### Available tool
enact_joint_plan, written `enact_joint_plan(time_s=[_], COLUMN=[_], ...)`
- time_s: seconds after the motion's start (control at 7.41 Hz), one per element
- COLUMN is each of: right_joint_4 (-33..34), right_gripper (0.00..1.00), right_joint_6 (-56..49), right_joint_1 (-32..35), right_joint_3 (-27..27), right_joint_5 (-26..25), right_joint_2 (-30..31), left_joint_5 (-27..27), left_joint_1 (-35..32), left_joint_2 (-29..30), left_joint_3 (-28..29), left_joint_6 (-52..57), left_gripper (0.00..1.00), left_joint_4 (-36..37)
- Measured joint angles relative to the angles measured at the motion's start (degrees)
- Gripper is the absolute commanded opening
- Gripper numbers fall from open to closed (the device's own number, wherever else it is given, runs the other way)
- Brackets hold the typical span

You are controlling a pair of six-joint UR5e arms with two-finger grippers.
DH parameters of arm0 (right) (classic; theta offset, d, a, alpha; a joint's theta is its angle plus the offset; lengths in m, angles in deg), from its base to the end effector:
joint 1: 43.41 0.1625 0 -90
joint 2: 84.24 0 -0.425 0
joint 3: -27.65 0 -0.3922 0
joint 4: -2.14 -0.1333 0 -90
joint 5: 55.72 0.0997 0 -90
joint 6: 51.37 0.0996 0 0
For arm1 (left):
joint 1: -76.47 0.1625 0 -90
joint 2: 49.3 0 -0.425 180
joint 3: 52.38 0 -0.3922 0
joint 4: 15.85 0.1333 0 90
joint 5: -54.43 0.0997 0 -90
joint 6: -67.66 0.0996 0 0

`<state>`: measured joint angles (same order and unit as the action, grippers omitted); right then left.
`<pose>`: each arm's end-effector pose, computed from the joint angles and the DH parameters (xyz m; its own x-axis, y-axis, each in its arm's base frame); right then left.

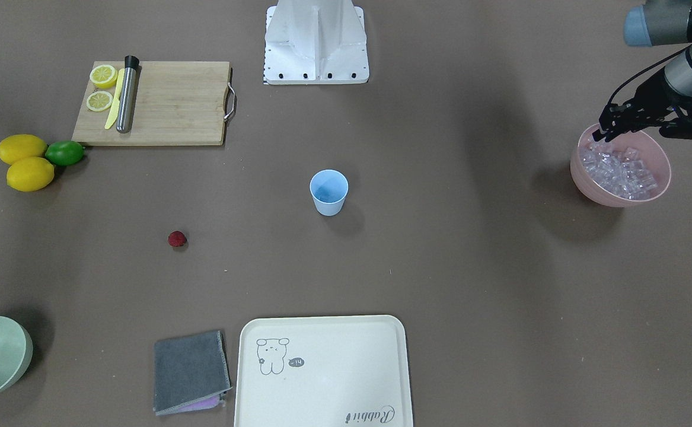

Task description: Put ice and strawberries in cup

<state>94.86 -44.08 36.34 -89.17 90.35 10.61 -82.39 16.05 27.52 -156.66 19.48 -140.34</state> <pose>-0.0285 -0.4422 0.4589 0.5179 -0.2476 0.8188 0.1031 0.9683 0.2276 0.1526 -0.3917 0.5662 0.5563 -0.0557 -0.8291 0.0197 0.9984 -0.0539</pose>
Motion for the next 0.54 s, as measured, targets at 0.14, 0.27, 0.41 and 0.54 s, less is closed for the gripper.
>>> enact_joint_plan(time_s=[0.14,0.27,0.41,0.54], right_joint_4=[0.0,0.0,0.0,0.0], right_gripper=[1.00,1.00,1.00,1.00], right_joint_6=[0.0,0.0,0.0,0.0], right_joint_1=[0.0,0.0,0.0,0.1], right_joint_3=[-0.2,-0.3,-0.3,-0.3], right_joint_5=[0.0,0.0,0.0,0.0], right_joint_2=[0.3,0.4,0.5,0.3], left_joint_5=[-0.1,-0.3,-0.6,-0.8], left_joint_1=[-1.0,-1.8,-2.3,-2.5], left_joint_2=[3.7,8.2,13.6,20.1], left_joint_3=[-0.2,-0.6,-1.0,-1.2], left_joint_6=[0.0,0.0,-0.1,-0.5], left_gripper=[0.00,0.00,0.00,0.00], left_joint_4=[4.2,9.1,14.6,20.8])
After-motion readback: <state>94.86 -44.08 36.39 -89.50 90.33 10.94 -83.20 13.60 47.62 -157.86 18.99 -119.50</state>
